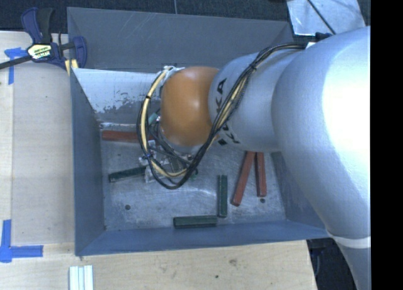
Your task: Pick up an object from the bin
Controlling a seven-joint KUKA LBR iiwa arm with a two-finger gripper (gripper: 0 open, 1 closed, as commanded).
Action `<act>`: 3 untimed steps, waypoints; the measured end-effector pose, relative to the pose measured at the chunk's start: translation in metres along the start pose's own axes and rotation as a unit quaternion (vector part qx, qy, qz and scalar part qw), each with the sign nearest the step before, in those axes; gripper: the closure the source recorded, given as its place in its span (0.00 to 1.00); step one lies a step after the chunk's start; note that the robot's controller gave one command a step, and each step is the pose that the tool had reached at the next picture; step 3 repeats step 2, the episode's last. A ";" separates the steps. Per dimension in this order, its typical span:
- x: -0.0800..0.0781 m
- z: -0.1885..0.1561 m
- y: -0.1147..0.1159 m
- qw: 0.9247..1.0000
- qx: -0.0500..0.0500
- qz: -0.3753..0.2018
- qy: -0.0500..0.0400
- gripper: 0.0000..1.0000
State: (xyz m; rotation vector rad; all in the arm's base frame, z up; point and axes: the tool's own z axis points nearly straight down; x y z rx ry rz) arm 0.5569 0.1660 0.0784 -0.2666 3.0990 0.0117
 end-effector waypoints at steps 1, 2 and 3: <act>0.000 0.000 0.000 1.000 0.000 0.000 0.000 1.00; -0.007 -0.177 0.017 1.000 0.002 -0.008 0.009 1.00; -0.007 -0.177 0.017 1.000 0.002 -0.008 0.009 1.00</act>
Offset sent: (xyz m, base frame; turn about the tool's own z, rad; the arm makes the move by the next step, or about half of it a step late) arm -0.0042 0.0166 0.1715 -0.0142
